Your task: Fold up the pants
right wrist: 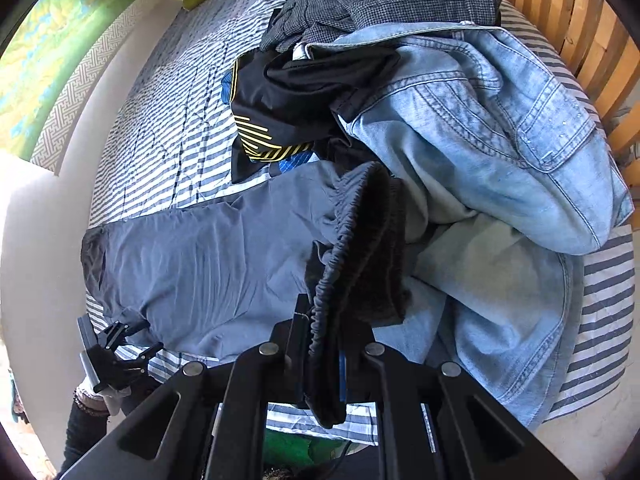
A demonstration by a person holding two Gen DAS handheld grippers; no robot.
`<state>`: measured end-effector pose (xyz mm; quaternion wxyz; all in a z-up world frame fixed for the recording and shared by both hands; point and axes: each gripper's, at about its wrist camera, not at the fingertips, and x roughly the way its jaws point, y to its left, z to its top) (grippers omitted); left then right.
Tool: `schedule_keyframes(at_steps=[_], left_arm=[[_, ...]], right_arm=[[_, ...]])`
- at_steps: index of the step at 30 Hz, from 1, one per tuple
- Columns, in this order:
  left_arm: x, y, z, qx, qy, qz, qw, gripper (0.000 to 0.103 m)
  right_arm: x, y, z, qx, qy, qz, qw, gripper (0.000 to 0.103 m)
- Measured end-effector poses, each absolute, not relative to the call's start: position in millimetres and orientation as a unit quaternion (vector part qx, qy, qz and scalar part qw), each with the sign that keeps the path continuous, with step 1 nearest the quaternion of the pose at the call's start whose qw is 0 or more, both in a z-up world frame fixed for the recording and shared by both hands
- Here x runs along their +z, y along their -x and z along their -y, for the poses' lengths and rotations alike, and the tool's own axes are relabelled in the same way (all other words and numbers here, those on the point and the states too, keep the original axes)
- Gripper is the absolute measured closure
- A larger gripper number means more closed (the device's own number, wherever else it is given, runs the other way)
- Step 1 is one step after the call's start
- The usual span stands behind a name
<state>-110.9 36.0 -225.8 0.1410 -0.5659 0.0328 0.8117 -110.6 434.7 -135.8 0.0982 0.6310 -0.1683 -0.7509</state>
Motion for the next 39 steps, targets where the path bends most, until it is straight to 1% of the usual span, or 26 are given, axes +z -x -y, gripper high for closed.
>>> schedule_keyframes(at_steps=[3,8,11,14,19,24,29,33,36,39], left_arm=[[-199.4,110.4,0.7,0.837,0.538,-0.005,0.102,0.041],[-169.2,97.7,97.3,0.867,0.494,0.062,-0.008,0.041],[-155.9,80.8,148.5,0.874,0.476,0.075,-0.060,0.041],[-153.0,65.1,197.3,0.874,0.468,0.103,-0.084,0.041],[-155.2,37.1,250.5,0.879,0.445,0.131,-0.107,0.041],[-166.7,24.7,293.2,0.882,0.435,0.144,-0.112,0.041],[-178.8,17.4,318.9,0.882,0.433,0.149,-0.112,0.041],[-188.9,15.5,330.4,0.881,0.432,0.156,-0.113,0.041],[-193.9,11.9,339.0,0.880,0.428,0.173,-0.111,0.041],[-194.9,9.2,337.0,0.881,0.429,0.171,-0.108,0.041]], right_arm=[[-117.4,109.1,-427.3,-0.761,-0.617,0.166,0.113,0.093],[-68.7,105.1,-374.2,-0.781,-0.581,0.144,0.176,0.093],[-40.4,106.7,-323.8,-0.788,-0.563,0.117,0.218,0.093],[-18.7,115.3,-263.6,-0.786,-0.552,0.098,0.260,0.093],[-8.8,137.0,-141.3,-0.768,-0.546,0.055,0.331,0.093],[-40.2,155.8,-1.5,-0.730,-0.569,0.005,0.377,0.093],[-109.2,166.0,128.0,-0.682,-0.612,-0.043,0.398,0.093],[-171.9,163.8,190.9,-0.651,-0.640,-0.092,0.397,0.093],[-208.2,164.2,219.4,-0.623,-0.673,-0.128,0.377,0.084],[-217.9,164.5,227.6,-0.612,-0.682,-0.134,0.377,0.077]])
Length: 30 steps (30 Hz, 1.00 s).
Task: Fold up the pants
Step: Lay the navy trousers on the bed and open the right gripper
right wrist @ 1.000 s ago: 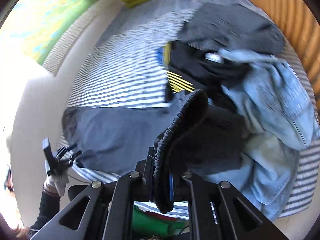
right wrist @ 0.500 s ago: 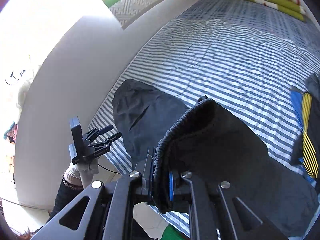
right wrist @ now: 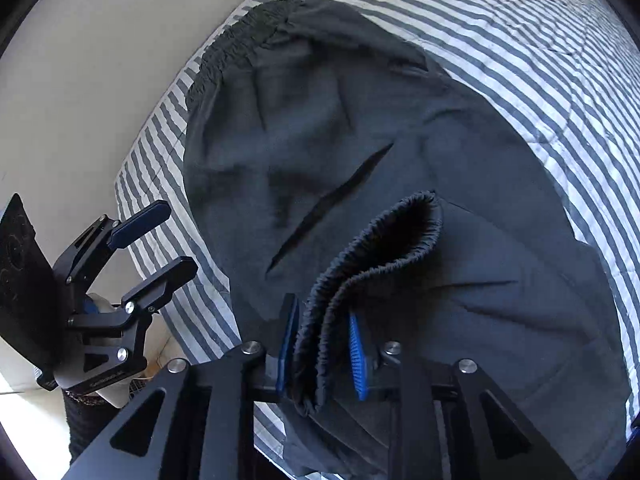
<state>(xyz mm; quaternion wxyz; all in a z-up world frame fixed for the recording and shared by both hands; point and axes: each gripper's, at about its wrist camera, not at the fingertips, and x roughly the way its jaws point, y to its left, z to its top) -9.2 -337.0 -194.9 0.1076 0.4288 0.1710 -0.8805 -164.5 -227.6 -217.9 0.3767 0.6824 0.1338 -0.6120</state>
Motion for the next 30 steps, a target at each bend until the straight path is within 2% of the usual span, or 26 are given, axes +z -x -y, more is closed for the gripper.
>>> schedule_keyframes(at_steps=[4,8,14,18,19,20,21,22,23,28,30], left_arm=[[-191.4,9.6,326.8,-0.882,-0.428,-0.173,0.098,0.041],[-179.0,17.4,308.1,-0.888,-0.422,-0.166,0.072,0.041],[-175.9,74.7,277.5,-0.887,-0.448,-0.108,0.040,0.037],[-208.3,121.9,266.3,-0.859,-0.500,-0.096,0.040,0.038],[-217.7,128.9,261.8,-0.853,-0.513,-0.087,0.041,0.042],[-226.6,133.8,257.7,-0.847,-0.524,-0.074,0.049,0.060],[-233.1,137.0,253.2,-0.842,-0.533,-0.061,0.059,0.069],[-236.4,138.3,250.4,-0.841,-0.534,-0.055,0.070,0.069],[-237.0,138.4,248.8,-0.841,-0.532,-0.055,0.075,0.074],[-215.4,135.1,248.4,-0.852,-0.510,-0.054,0.104,0.075],[-209.4,135.8,248.2,-0.851,-0.511,-0.055,0.110,0.070]], right_arm=[[-202.8,166.7,225.1,-0.618,-0.669,-0.120,0.395,0.070],[-175.9,166.8,208.0,-0.631,-0.646,-0.108,0.416,0.070],[-132.8,175.3,103.0,-0.674,-0.617,-0.030,0.406,0.070],[-129.0,161.4,-13.4,-0.722,-0.611,0.021,0.323,0.070],[-130.8,155.1,-52.0,-0.733,-0.614,0.038,0.291,0.069],[-126.6,151.6,-84.2,-0.744,-0.614,0.048,0.259,0.069],[-126.0,146.5,-118.0,-0.753,-0.614,0.058,0.227,0.070],[-126.4,138.8,-153.6,-0.764,-0.613,0.069,0.192,0.070],[-126.4,131.9,-185.3,-0.772,-0.609,0.080,0.164,0.070],[-135.3,103.6,-308.2,-0.797,-0.598,0.083,0.014,0.069],[-147.1,101.1,-342.7,-0.791,-0.603,0.105,-0.005,0.069]])
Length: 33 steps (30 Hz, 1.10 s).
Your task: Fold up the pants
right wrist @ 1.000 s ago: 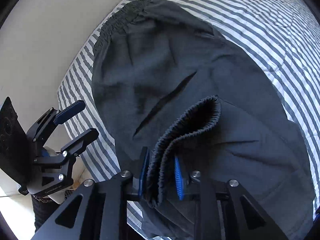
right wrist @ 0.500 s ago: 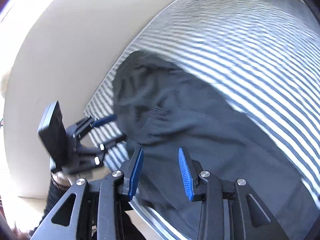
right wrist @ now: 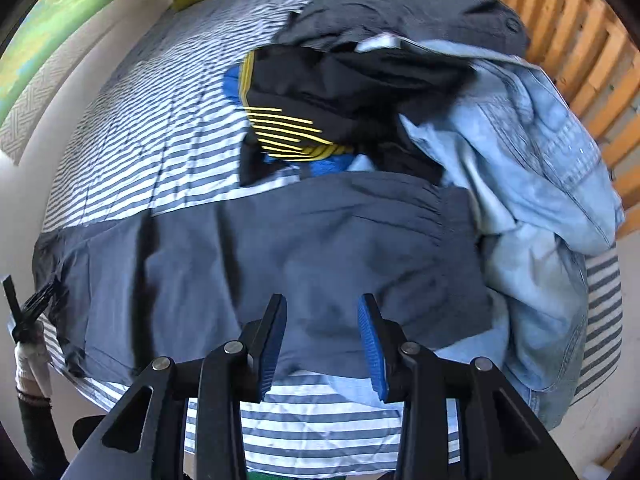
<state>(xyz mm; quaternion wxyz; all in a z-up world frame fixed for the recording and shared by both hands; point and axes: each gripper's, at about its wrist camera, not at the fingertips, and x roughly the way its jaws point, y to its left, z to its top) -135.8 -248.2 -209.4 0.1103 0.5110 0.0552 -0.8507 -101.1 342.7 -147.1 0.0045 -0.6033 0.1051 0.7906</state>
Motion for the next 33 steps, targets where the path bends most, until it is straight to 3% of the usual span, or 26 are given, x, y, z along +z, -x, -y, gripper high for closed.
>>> schedule_keyframes(at_steps=[3,10,15,22,23,25,33], left_arm=[[-204.3,133.4,247.9,-0.841,-0.524,-0.051,0.129,0.045],[-183.2,111.6,255.0,-0.838,-0.521,-0.072,0.147,0.045],[-170.3,100.0,250.3,-0.843,-0.508,-0.100,0.144,0.045],[-159.1,102.5,226.7,-0.846,-0.508,-0.088,0.133,0.045],[-157.1,103.1,224.3,-0.848,-0.507,-0.085,0.132,0.045],[-152.9,104.0,220.4,-0.850,-0.503,-0.076,0.132,0.045],[-147.8,98.5,219.9,-0.859,-0.490,-0.078,0.127,0.045]], right_arm=[[-157.9,103.2,-388.8,0.790,0.601,-0.115,0.047,0.069],[-158.5,102.5,-468.8,0.793,0.569,-0.211,0.059,0.069],[-183.8,108.5,-487.4,0.758,0.594,-0.271,-0.008,0.069],[-212.2,119.4,-470.1,0.736,0.611,-0.288,-0.057,0.069],[-208.1,118.3,-467.6,0.741,0.606,-0.283,-0.055,0.071],[-194.9,116.7,-458.5,0.754,0.598,-0.265,-0.060,0.088],[-114.9,109.6,-403.2,0.795,0.558,-0.220,-0.093,0.094]])
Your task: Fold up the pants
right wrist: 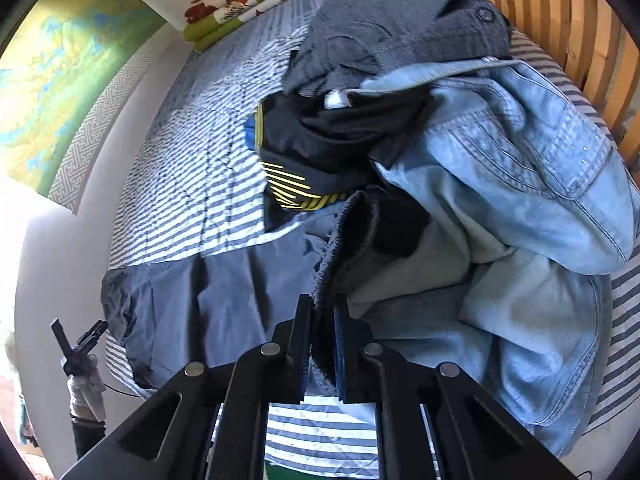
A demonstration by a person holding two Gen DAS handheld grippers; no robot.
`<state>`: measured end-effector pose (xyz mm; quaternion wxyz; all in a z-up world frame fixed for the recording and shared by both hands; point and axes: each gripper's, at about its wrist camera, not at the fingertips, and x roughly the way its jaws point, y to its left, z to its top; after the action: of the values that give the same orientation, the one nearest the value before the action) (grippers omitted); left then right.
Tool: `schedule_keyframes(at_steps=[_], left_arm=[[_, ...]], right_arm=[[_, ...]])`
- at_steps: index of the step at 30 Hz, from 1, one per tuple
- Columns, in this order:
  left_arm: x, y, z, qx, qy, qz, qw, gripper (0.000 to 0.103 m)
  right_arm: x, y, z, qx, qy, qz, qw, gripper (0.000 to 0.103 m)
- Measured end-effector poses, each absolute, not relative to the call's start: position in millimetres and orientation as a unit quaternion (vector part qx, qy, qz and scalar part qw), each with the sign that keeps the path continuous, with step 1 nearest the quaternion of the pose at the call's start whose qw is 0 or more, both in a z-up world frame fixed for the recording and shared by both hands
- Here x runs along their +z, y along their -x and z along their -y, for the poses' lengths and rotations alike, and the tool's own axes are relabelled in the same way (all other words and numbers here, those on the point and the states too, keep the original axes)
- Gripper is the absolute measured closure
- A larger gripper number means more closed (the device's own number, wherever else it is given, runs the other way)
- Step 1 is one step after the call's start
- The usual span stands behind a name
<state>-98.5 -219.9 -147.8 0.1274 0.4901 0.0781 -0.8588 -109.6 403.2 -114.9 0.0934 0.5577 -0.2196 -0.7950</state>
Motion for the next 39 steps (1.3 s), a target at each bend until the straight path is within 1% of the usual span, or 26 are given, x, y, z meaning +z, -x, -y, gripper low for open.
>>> schedule_keyframes(at_steps=[6,10,13,18,22,28,31,33,35,37,39], left_arm=[[-148.3,84.0,234.8,-0.865,-0.478,-0.090,0.126,0.045],[-150.1,72.6,253.2,-0.869,-0.466,-0.106,0.129,0.045],[-153.7,64.6,267.0,-0.870,-0.463,-0.115,0.129,0.045],[-161.8,50.7,286.0,-0.870,-0.457,-0.129,0.131,0.045],[-166.3,43.4,297.2,-0.872,-0.450,-0.138,0.131,0.045],[-175.3,41.2,302.9,-0.873,-0.448,-0.147,0.124,0.045],[-178.7,41.6,303.3,-0.873,-0.449,-0.149,0.122,0.045],[-180.3,39.8,304.1,-0.872,-0.450,-0.154,0.120,0.045],[-180.1,37.3,303.3,-0.871,-0.449,-0.157,0.119,0.045],[-178.4,34.5,302.3,-0.871,-0.448,-0.161,0.120,0.045],[-176.1,33.6,300.3,-0.871,-0.446,-0.164,0.121,0.045]], right_arm=[[-75.8,121.4,-314.6,-0.800,-0.548,0.195,0.147,0.095],[-49.5,137.0,-232.9,-0.799,-0.541,0.166,0.204,0.095],[-44.8,149.9,-155.5,-0.785,-0.547,0.137,0.256,0.095],[-66.9,164.5,-31.8,-0.754,-0.568,0.092,0.317,0.095],[-107.1,173.7,54.0,-0.717,-0.605,0.073,0.338,0.095],[-162.7,170.8,136.8,-0.672,-0.646,0.047,0.357,0.095],[-175.8,168.1,171.2,-0.664,-0.650,0.033,0.368,0.095],[-180.3,167.1,192.2,-0.659,-0.644,0.019,0.388,0.091],[-182.6,170.0,201.9,-0.657,-0.649,0.007,0.384,0.084],[-180.1,171.6,201.6,-0.643,-0.656,0.010,0.395,0.073],[-170.1,169.8,193.8,-0.640,-0.650,0.014,0.409,0.071]])
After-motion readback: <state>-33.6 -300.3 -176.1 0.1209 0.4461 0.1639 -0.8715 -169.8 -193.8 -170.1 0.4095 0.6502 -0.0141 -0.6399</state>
